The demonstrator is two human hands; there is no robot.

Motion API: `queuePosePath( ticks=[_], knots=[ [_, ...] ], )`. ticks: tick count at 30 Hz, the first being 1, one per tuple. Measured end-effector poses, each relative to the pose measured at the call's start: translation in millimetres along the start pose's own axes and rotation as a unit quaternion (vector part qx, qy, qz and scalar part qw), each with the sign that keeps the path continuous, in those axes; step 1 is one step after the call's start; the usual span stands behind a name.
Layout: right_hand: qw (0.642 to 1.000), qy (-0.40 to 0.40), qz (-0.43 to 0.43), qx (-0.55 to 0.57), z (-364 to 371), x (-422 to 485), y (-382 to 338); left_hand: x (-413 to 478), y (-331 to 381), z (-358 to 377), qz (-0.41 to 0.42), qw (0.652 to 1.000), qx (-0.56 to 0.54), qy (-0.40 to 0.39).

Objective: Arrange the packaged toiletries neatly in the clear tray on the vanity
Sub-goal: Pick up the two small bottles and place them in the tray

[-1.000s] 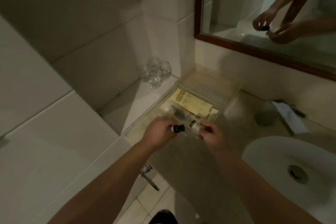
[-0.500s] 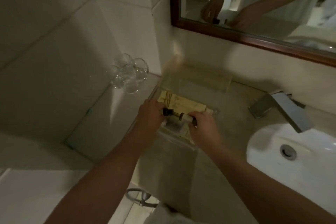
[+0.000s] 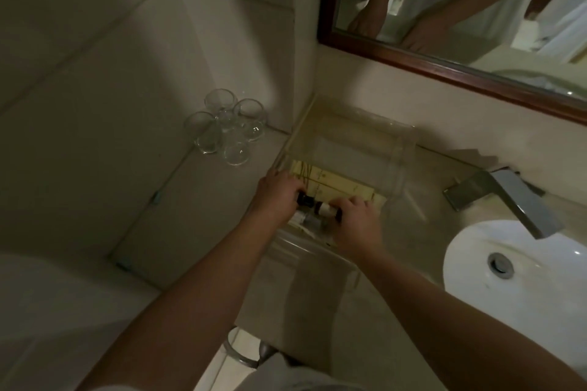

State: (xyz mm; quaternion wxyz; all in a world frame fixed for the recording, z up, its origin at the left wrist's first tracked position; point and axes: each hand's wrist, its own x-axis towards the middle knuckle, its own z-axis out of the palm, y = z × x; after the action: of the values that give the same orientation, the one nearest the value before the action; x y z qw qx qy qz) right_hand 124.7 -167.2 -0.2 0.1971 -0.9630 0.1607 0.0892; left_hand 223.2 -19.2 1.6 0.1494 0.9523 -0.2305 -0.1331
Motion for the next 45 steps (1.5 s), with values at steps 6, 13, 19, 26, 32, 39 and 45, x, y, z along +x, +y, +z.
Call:
queuePosePath(
  ticks=[6, 13, 19, 26, 32, 39, 45],
  knots=[
    [1.000, 0.012, -0.001, -0.018, 0.3, 0.3, -3.2, -2.5, -6.5, 3.7, 0.003, 1.000, -0.008, 0.000],
    [0.999, 0.027, 0.024, 0.026, 3.2, 1.1, -5.3, -12.2, -5.0, 2.2, -0.006, 0.999, -0.039, 0.017],
    [0.996, 0.052, 0.052, 0.057, -12.1, -32.2, 36.7, -26.7, 36.7, 1.3, 0.020, 0.997, -0.056, 0.044],
    [0.968, 0.142, 0.163, 0.126, -37.5, -137.5, 149.0, -60.4, 161.9, 49.7, 0.152, 0.988, -0.040, 0.010],
    [0.924, 0.206, 0.281, 0.156, -61.5, -272.9, 269.1, -131.2, 308.3, 123.8, 0.248, 0.961, -0.091, -0.082],
    [0.864, 0.267, 0.388, 0.178, -72.8, -414.5, 389.3, -209.9, 451.4, 196.1, 0.335, 0.925, -0.119, -0.136],
    [0.827, 0.293, 0.433, 0.206, -85.0, -458.6, 462.6, -223.5, 542.6, 236.8, 0.366, 0.907, -0.111, -0.178]
  ],
)
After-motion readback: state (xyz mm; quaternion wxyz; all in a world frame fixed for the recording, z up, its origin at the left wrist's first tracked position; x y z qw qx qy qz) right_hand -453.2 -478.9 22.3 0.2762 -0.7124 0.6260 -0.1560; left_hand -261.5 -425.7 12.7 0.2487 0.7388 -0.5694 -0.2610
